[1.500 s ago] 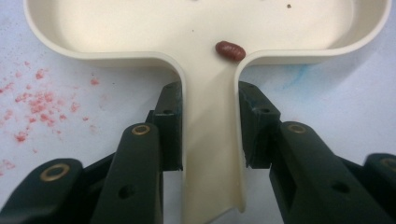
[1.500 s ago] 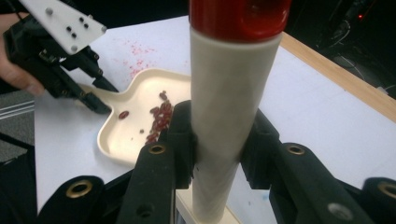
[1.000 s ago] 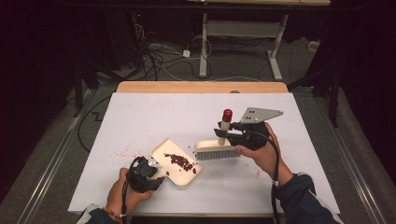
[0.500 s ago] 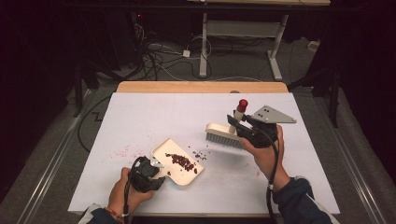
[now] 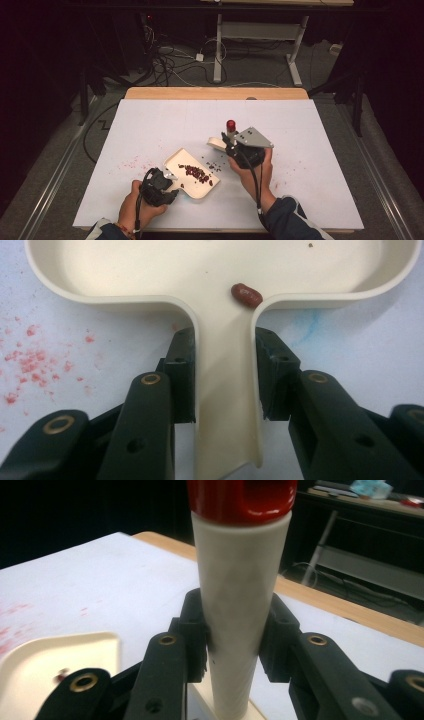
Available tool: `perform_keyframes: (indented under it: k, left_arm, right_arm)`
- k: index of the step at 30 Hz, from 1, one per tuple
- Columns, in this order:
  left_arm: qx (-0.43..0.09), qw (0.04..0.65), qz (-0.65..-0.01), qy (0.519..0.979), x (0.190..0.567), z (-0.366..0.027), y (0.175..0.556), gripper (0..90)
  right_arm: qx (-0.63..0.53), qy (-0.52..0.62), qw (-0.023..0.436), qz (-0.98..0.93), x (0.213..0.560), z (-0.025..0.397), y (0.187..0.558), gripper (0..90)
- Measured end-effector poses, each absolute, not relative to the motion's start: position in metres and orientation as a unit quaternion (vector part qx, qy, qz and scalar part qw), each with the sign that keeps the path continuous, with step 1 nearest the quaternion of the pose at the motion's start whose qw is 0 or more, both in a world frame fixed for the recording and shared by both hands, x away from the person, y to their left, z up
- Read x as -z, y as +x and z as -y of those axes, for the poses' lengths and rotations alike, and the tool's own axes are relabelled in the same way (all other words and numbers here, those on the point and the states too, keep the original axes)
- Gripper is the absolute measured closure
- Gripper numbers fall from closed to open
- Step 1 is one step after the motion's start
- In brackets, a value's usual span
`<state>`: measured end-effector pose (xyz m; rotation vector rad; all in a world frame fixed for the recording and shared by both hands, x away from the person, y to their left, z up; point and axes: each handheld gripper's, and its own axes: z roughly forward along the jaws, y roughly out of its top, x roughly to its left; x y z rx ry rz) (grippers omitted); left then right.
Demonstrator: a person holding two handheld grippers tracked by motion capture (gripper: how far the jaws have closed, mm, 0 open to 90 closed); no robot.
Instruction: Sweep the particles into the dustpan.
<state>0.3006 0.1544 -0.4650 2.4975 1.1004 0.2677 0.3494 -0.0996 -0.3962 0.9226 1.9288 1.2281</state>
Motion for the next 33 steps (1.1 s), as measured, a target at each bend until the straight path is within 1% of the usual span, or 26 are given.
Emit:
perform_keyframes:
  k: [3, 5, 6, 11, 13, 14, 15, 16, 23, 26, 30, 33]
  left_arm:
    - [-0.094, 0.198, -0.396, 0.892, 0.465, -0.154, 0.301, 63.8]
    - [-0.093, 0.197, -0.395, 0.892, 0.464, -0.153, 0.301, 63.8]
    - [-0.092, 0.198, -0.395, 0.892, 0.464, -0.153, 0.301, 63.8]
    - [-0.089, 0.199, -0.394, 0.893, 0.464, -0.15, 0.302, 63.8]
    - [-0.086, 0.203, -0.399, 0.89, 0.464, -0.15, 0.302, 63.7]
    - [-0.087, 0.202, -0.399, 0.89, 0.464, -0.149, 0.302, 63.7]
    - [-0.088, 0.201, -0.399, 0.89, 0.464, -0.149, 0.302, 63.7]
    - [-0.088, 0.201, -0.398, 0.891, 0.464, -0.149, 0.303, 63.7]
    - [-0.086, 0.205, -0.398, 0.89, 0.465, -0.15, 0.303, 63.7]
    - [-0.084, 0.21, -0.4, 0.888, 0.465, -0.15, 0.303, 63.7]
    - [-0.085, 0.207, -0.394, 0.892, 0.465, -0.151, 0.303, 63.7]
    - [-0.088, 0.205, -0.389, 0.894, 0.465, -0.152, 0.303, 63.7]
  right_arm:
    - [-0.474, 0.345, 0.325, -0.742, 0.396, 0.093, 0.342, 69.5]
    - [-0.478, 0.339, 0.31, -0.749, 0.397, 0.086, 0.334, 69.4]
    - [-0.478, 0.339, 0.31, -0.749, 0.397, 0.086, 0.334, 69.4]
    - [-0.498, 0.338, 0.277, -0.749, 0.393, 0.082, 0.323, 69.6]
    - [-0.502, 0.339, 0.273, -0.747, 0.392, 0.082, 0.322, 69.7]
    - [-0.507, 0.338, 0.265, -0.747, 0.39, 0.081, 0.321, 69.7]
    - [-0.514, 0.336, 0.248, -0.749, 0.388, 0.079, 0.32, 69.8]
    - [-0.513, 0.332, 0.245, -0.752, 0.387, 0.077, 0.319, 69.8]
    - [-0.527, 0.321, 0.237, -0.751, 0.38, 0.077, 0.32, 69.9]
    - [-0.54, 0.309, 0.248, -0.743, 0.37, 0.082, 0.321, 69.9]
    - [-0.552, 0.304, 0.248, -0.736, 0.358, 0.091, 0.324, 69.9]
    - [-0.549, 0.296, 0.259, -0.737, 0.353, 0.097, 0.325, 69.8]
